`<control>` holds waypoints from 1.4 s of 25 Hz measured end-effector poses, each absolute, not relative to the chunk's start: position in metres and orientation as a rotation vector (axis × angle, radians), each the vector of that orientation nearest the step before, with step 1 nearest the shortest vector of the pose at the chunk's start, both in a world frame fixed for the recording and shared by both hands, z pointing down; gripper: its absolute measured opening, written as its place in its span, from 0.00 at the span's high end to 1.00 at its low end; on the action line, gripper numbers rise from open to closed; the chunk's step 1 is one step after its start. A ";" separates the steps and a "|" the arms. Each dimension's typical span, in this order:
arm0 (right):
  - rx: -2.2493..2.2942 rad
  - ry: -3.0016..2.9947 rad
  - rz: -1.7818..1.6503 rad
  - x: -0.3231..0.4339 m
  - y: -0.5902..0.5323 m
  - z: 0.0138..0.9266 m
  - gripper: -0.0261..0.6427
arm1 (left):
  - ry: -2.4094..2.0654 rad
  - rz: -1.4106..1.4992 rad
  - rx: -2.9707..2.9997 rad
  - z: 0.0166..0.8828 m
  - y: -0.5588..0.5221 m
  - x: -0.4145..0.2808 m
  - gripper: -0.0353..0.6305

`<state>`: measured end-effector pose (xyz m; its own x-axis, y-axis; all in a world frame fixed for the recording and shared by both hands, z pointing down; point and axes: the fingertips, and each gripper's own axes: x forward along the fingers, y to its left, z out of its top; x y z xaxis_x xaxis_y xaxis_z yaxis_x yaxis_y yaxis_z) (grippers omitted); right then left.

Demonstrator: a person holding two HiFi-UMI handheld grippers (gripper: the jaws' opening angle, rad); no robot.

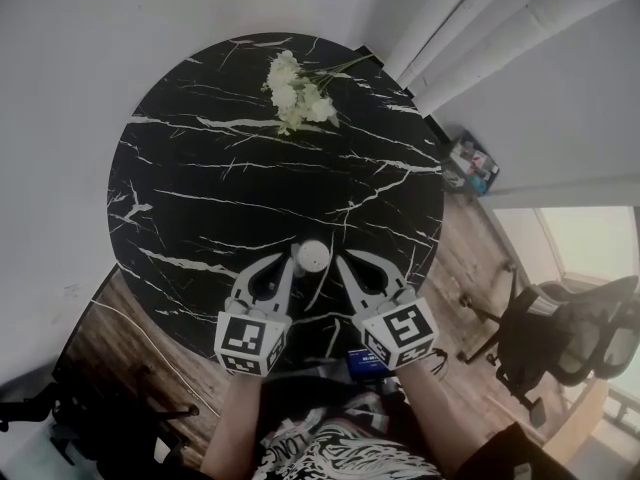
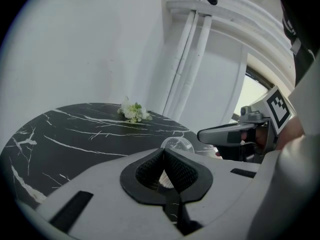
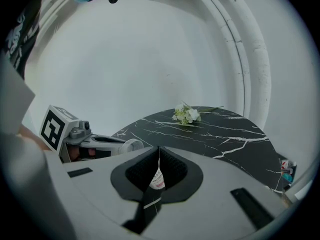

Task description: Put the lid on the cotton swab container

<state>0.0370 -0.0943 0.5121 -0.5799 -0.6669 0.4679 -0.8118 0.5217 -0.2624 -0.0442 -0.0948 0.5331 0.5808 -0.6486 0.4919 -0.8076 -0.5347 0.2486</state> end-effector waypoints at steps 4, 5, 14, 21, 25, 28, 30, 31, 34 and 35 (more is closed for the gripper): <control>1.240 -2.454 0.670 0.040 -0.094 0.512 0.93 | -1.148 0.485 2.378 0.533 -0.095 -0.038 0.92; 1.241 -2.454 0.675 0.040 -0.093 0.513 0.93 | -1.146 0.485 2.378 0.534 -0.095 -0.037 0.92; 1.194 -2.506 0.633 0.033 -0.092 0.505 0.93 | -1.122 0.505 2.395 0.539 -0.094 -0.030 0.92; 1.138 -2.540 0.591 0.020 -0.091 0.502 0.93 | -1.098 0.518 2.415 0.540 -0.094 -0.027 0.92; 1.122 -2.552 0.595 0.016 -0.091 0.503 0.93 | -1.086 0.512 2.417 0.540 -0.094 -0.024 0.92; 1.108 -2.544 0.597 0.014 -0.091 0.507 0.93 | -1.083 0.507 2.413 0.541 -0.094 -0.023 0.92; 1.105 -2.534 0.601 0.015 -0.091 0.510 0.93 | -1.082 0.502 2.408 0.541 -0.095 -0.023 0.92; 1.107 -2.527 0.609 0.016 -0.090 0.513 0.93 | -1.082 0.496 2.402 0.541 -0.095 -0.023 0.92; 1.113 -2.505 0.635 0.018 -0.090 0.520 0.93 | -1.089 0.479 2.392 0.540 -0.097 -0.024 0.92; 1.111 -2.502 0.637 0.018 -0.090 0.521 0.93 | -1.089 0.478 2.393 0.540 -0.097 -0.024 0.92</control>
